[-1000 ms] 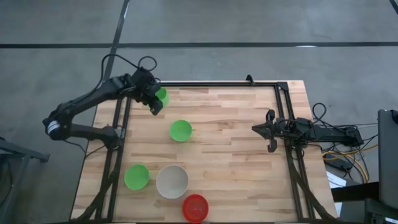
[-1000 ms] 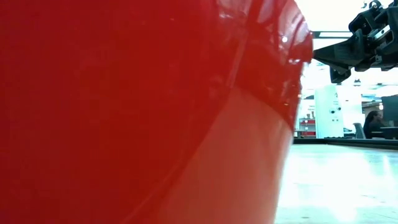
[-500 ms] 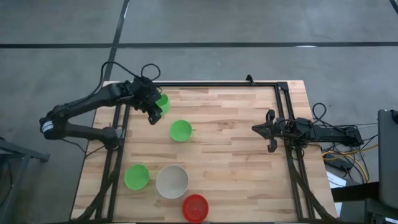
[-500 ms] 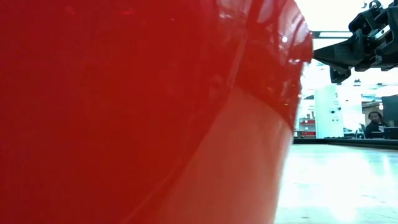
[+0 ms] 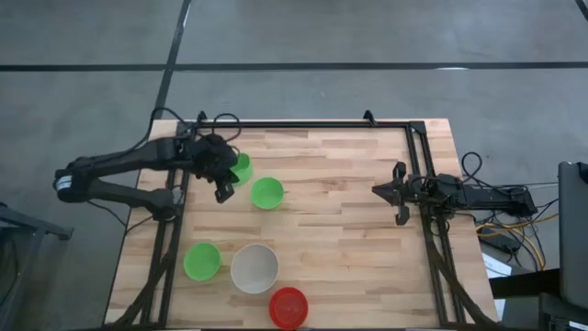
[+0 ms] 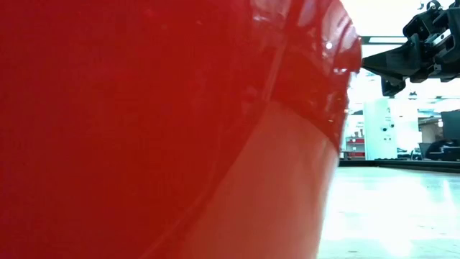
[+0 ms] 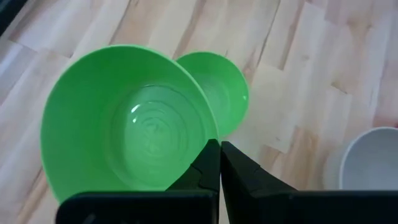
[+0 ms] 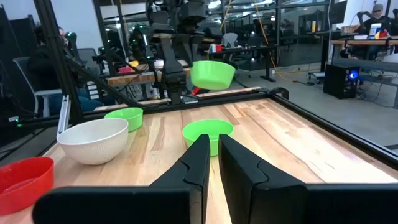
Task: Nest bowls inside each other
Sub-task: Stack the top green bowl on the white bowl
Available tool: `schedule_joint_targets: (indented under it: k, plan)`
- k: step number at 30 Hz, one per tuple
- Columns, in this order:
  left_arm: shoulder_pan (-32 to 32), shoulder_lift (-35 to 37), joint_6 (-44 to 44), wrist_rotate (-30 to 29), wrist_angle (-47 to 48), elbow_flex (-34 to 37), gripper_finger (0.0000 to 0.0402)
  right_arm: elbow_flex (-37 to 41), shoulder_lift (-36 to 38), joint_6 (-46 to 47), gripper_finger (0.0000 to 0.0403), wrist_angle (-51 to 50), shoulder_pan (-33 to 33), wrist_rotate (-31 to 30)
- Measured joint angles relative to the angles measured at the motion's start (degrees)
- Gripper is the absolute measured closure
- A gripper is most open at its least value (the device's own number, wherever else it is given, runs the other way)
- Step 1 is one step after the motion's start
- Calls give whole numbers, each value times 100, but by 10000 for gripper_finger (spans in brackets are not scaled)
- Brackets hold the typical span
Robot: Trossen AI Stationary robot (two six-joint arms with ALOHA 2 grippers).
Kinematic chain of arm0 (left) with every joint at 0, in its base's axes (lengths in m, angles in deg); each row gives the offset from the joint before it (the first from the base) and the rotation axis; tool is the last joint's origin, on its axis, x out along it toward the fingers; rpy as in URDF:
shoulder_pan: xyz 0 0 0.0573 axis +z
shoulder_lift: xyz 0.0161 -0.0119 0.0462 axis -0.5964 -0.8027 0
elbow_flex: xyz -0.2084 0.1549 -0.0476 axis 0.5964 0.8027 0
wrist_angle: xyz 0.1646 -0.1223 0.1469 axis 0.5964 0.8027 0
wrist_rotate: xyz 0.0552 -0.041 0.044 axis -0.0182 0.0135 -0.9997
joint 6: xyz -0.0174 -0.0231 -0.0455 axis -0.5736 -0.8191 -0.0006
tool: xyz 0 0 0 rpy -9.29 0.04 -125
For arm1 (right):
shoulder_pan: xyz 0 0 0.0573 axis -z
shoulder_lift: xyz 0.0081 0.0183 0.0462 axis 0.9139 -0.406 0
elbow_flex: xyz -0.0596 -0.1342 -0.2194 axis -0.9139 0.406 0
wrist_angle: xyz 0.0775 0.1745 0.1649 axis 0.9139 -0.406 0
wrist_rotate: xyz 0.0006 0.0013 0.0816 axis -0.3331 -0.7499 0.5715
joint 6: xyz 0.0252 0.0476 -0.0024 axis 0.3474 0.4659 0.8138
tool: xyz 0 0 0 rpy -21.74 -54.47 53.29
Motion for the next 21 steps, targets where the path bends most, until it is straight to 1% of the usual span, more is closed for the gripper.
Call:
schedule_joint_targets:
  k: [4, 10, 21]
  plan:
    - [-333, 233, -268, -193, -15, 133, 397, 0, 0, -1, 369, -2, -1, 2]
    - [-805, 500, -607, -301, -138, 259, 397, 0, 0, 1, 369, -1, 0, 1]
    - [-1573, 350, -1036, -626, -462, 259, 397, 0, 0, 5, 369, 0, 0, 1]
